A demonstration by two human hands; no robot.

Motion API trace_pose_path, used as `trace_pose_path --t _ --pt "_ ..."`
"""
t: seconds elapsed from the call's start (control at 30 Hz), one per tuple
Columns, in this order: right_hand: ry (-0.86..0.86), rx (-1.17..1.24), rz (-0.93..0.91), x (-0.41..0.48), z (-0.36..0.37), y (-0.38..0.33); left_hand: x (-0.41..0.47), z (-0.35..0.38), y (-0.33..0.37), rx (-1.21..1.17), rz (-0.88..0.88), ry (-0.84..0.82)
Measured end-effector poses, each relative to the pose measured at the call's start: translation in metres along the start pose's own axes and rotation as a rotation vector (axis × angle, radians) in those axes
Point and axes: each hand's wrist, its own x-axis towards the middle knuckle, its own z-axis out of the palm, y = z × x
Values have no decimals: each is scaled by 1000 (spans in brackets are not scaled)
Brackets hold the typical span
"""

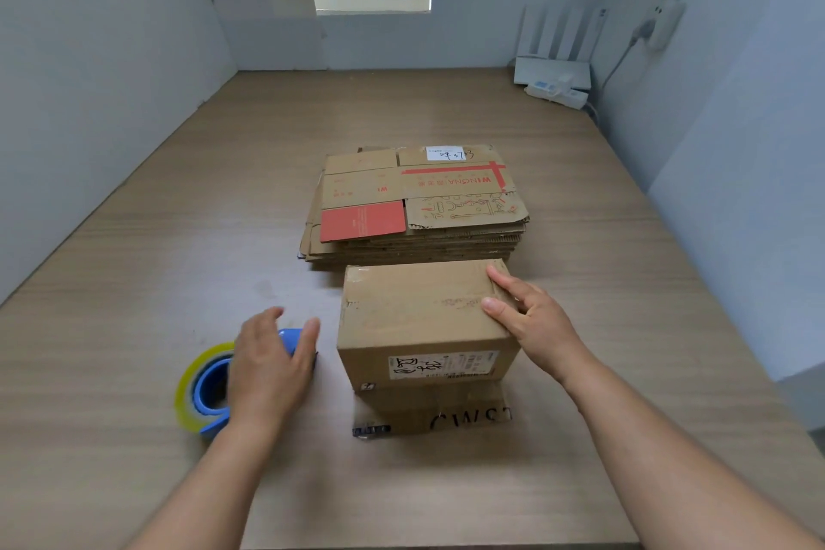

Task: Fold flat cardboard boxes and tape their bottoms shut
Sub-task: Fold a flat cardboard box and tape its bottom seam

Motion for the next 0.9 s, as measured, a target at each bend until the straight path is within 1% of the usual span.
trace_pose_path --t 0.03,0.1,0.17,0.2,0.27,0.33,0.4,0.47,0.53,0.57,0.67,0.7,0.77,0.83,0.9 --pt "-3 -10 0 0 0 0 1 -3 -16 129 -76 -8" --pt "-5 -16 4 0 1 0 0 -5 -39 329 -207 -155" --pt "-1 -13 6 -1 1 -1 2 -3 -50 445 -246 -297" --pt "0 -14 7 -1 0 -1 4 -3 -52 472 -250 -341" --pt "2 -15 12 -1 0 -2 14 -1 -54 467 -269 -399" --pt "6 -15 13 -1 -1 -3 24 0 -55 385 -280 -413" --pt "7 -11 12 -1 -1 -2 31 -8 -53 290 -264 -384" --pt "2 -8 8 -1 -1 -1 37 -26 -42 148 -230 -310" --pt "-3 -14 0 1 -1 1 40 -53 -15 -28 -160 -230" --pt "-4 -14 -4 2 -1 1 41 -66 4 -74 -83 -210" --pt "-9 -19 -21 3 -2 3 34 -87 72 -97 165 -279" --pt "-5 -25 -27 2 -2 4 31 -86 94 -35 227 -326" --pt "10 -41 -40 2 -4 7 23 -72 128 189 345 -443" --pt "7 -73 -40 2 -5 9 15 -52 144 402 428 -533" --pt "-15 -122 -30 0 -4 7 13 -38 144 559 469 -542"
